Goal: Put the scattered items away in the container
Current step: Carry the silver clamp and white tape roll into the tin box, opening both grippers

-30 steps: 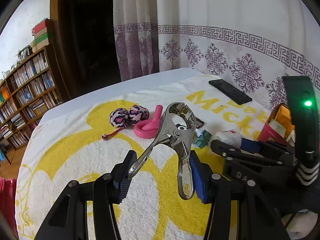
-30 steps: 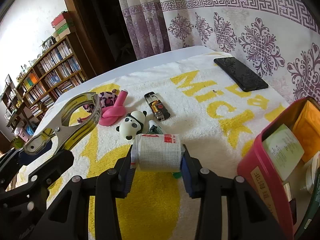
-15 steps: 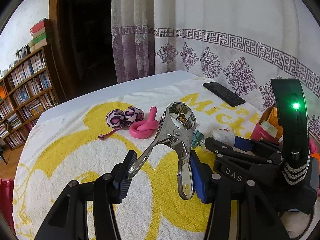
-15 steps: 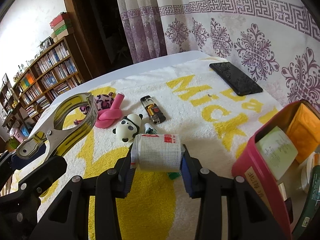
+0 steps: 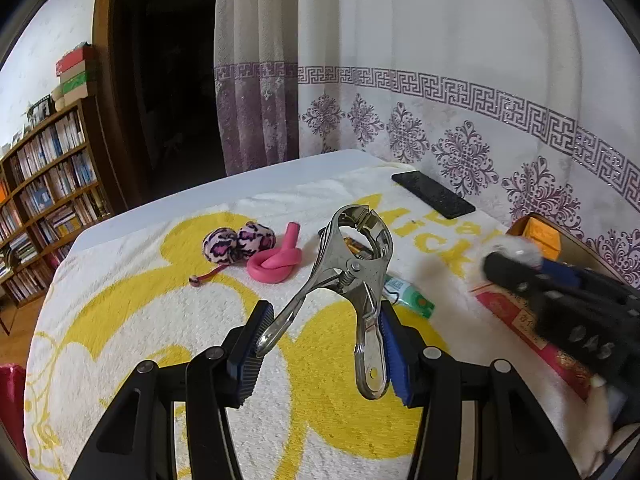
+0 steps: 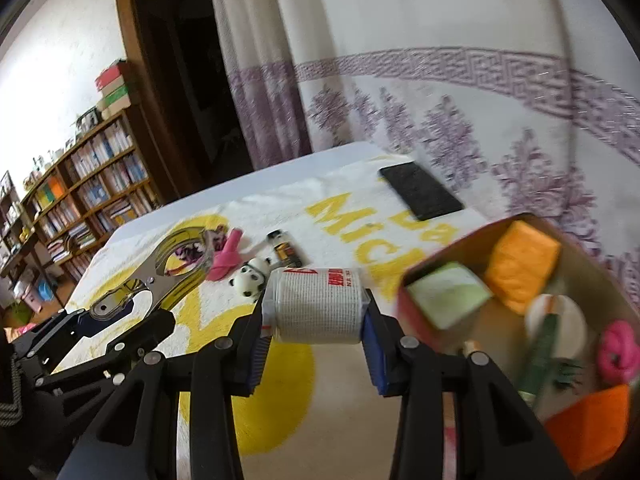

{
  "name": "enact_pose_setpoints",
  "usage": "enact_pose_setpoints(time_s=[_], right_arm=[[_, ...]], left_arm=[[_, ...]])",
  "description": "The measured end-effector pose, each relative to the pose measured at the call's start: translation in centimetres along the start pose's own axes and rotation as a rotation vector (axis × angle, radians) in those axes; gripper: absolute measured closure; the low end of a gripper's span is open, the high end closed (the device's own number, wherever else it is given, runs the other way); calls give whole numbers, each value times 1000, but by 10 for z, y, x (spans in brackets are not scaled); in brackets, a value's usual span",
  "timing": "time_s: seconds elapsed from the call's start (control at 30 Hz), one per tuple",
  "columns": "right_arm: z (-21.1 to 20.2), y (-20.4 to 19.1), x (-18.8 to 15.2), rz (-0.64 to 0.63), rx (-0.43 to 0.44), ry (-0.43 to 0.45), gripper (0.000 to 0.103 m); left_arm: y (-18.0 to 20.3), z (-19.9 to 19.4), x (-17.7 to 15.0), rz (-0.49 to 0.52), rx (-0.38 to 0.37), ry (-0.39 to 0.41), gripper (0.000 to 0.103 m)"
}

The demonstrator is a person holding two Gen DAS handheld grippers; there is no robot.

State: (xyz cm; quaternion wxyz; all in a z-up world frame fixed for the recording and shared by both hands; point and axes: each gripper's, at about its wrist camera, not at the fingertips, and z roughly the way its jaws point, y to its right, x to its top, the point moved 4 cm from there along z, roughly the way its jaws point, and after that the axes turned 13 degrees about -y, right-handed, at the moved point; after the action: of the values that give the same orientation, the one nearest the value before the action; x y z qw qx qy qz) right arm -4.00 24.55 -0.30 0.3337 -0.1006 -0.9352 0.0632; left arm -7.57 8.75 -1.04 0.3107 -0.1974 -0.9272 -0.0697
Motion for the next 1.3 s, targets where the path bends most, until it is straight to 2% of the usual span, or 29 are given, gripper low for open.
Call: enact_pose_setpoints(time_s=[0.43, 0.73, 1.3], right_arm=[[-49, 80, -22, 123, -147, 51, 58], [-74, 122, -35, 177, -216, 85, 58], [-87, 172, -49, 233, -222, 109, 58]], left_arm=[[35, -16, -2, 64, -40, 27, 49], [82, -18, 0, 132, -88, 13, 49], [171, -14, 14, 281, -124, 5, 49]])
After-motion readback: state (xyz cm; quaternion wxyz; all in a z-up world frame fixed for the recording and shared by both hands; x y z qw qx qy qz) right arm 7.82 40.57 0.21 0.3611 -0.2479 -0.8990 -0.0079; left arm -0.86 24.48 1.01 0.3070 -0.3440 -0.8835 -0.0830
